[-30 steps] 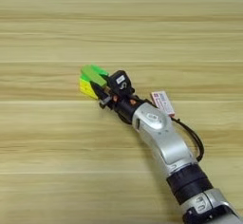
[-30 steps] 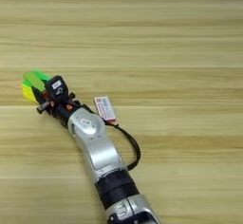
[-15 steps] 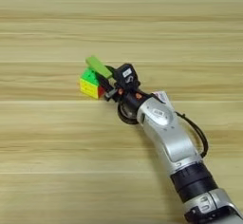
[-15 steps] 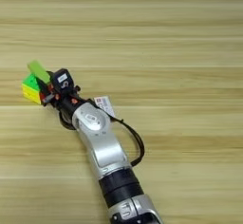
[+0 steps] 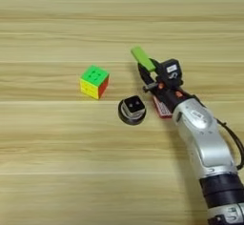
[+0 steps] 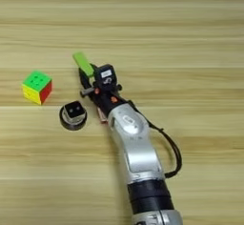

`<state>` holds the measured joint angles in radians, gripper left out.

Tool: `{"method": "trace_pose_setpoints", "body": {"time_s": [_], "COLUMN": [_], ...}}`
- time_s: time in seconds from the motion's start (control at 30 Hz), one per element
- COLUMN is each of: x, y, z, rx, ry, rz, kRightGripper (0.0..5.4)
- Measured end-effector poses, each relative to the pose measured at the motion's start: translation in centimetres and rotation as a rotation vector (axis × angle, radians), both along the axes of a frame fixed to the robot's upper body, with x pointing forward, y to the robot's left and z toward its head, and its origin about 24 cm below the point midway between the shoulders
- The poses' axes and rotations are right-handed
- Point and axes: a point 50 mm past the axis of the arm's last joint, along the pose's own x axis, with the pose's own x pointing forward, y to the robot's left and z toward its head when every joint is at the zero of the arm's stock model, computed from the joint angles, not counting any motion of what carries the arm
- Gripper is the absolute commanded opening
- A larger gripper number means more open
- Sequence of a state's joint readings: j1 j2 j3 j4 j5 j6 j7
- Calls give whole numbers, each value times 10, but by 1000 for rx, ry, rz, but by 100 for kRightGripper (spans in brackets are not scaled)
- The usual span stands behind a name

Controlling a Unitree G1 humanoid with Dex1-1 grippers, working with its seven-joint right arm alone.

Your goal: Move the objects on the table

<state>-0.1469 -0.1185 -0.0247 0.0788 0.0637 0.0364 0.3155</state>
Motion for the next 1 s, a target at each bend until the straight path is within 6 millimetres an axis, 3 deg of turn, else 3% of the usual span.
{"method": "trace_pose_setpoints", "body": {"time_s": [0.2, 0.43, 1.0], "x": [-15, -19, -16], "y": [-30, -60, -70], "z": [-18, -26, -54], "rx": [-24, -45, -40], "ry": [63, 95, 189], "rz": [-119, -229, -263], "kRightGripper": [140, 140, 140]}}
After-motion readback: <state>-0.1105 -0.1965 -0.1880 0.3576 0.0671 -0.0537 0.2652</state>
